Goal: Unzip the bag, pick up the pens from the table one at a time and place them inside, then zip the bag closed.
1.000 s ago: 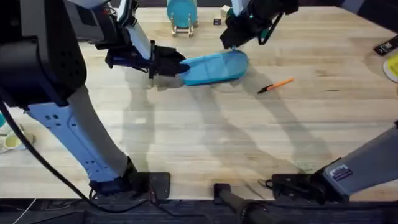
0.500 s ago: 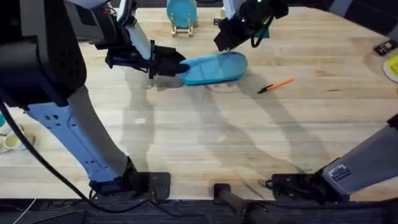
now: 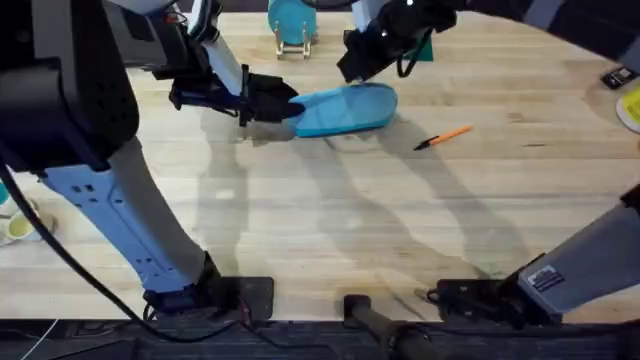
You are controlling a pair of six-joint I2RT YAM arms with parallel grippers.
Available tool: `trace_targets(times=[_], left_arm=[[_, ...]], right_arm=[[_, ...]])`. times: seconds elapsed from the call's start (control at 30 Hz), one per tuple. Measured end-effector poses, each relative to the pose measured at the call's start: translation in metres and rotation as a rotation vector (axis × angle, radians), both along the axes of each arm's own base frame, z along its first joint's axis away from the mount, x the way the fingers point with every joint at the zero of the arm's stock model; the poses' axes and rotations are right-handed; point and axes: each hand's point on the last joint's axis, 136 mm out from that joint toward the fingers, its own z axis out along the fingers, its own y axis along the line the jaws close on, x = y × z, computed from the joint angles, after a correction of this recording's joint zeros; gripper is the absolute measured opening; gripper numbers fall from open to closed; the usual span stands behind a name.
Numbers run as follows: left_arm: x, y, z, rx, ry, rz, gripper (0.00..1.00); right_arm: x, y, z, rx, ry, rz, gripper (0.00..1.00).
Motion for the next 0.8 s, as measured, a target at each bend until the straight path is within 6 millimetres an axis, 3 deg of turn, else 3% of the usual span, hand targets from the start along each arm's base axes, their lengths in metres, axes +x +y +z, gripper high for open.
trace_targets(times=[0.5, 0.8], left_arm=[[0.000, 0.000, 0.000, 0.000, 0.000, 0.000, 0.042], [0.000, 0.001, 0.000, 0.000, 0.000, 0.003, 0.042]], right_arm=[[-0.011, 0.032, 0.005, 0.020, -0.034, 0.071, 0.032], [-0.011, 0.039, 0.006, 0.028, -0.046, 0.083, 0.032]])
